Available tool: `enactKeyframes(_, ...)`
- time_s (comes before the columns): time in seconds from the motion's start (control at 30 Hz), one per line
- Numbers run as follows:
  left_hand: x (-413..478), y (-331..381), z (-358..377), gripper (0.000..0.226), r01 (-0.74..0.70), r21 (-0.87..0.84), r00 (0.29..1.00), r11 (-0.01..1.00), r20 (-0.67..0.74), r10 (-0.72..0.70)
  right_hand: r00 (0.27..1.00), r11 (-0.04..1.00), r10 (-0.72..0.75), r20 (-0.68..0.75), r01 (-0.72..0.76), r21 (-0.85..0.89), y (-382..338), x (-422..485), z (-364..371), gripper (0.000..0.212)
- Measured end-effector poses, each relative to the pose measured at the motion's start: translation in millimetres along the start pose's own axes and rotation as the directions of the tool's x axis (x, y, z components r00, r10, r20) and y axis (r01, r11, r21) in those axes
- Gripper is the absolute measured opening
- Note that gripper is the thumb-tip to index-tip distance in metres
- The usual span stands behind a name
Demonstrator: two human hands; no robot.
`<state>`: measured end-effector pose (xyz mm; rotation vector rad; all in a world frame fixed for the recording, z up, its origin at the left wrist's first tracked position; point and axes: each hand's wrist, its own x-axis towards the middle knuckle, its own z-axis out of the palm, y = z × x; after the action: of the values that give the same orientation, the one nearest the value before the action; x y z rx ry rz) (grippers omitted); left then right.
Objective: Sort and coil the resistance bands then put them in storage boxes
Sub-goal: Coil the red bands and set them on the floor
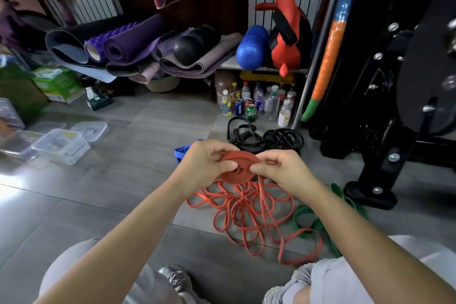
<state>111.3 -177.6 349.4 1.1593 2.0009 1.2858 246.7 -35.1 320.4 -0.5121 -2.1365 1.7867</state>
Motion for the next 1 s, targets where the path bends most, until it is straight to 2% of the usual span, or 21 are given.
enactKeyframes(0.1,1,0,0,0.033,0.039,-0.019,0.999,0.999,0.007,-0.039,0.998,1.0,-0.004,-0.056,0.006,0.031,-6,2,-6,0.014)
enactKeyframes(0.23,4,1,2,0.034,0.057,-0.035,0.998,0.998,-0.021,-0.057,0.999,0.998,-0.036,-0.034,0.034,-0.061,-8,3,-10,0.01)
enactKeyframes(0.33,3,-2,6,0.034,0.055,-0.089,0.997,0.995,-0.056,-0.06,1.0,0.999,0.011,-0.019,-0.01,0.035,-1,-2,-5,0.016)
enactKeyframes(0.43,0,-6,10,0.028,0.08,-0.193,0.99,0.978,-0.096,-0.1,0.996,0.992,0.048,-0.068,-0.04,0.123,11,-4,-1,0.023)
enactKeyframes(0.53,-2,-8,12,0.025,0.124,-0.262,0.99,0.957,-0.035,-0.138,0.991,0.984,0.048,-0.127,-0.025,0.174,20,-7,1,0.015)
enactKeyframes(0.7,-5,-10,11,0.022,0.194,-0.275,0.98,0.942,0.012,-0.198,0.993,0.99,0.004,-0.118,0.013,0.143,22,-11,3,0.018)
enactKeyframes(0.87,-3,-8,11,0.017,0.16,-0.062,0.986,0.985,-0.024,-0.162,0.993,0.999,-0.013,-0.116,0.019,0.05,22,-10,3,0.018)
enactKeyframes(0.93,-3,-7,10,0.014,0.121,0.213,0.991,0.97,0.033,-0.131,0.995,0.997,-0.011,-0.101,0.003,-0.073,23,-10,1,0.018)
enactKeyframes(1.0,-5,-2,12,0.018,0.022,0.521,0.992,0.854,0.097,-0.085,0.997,0.968,-0.008,-0.078,-0.012,-0.251,24,-10,1,0.014)
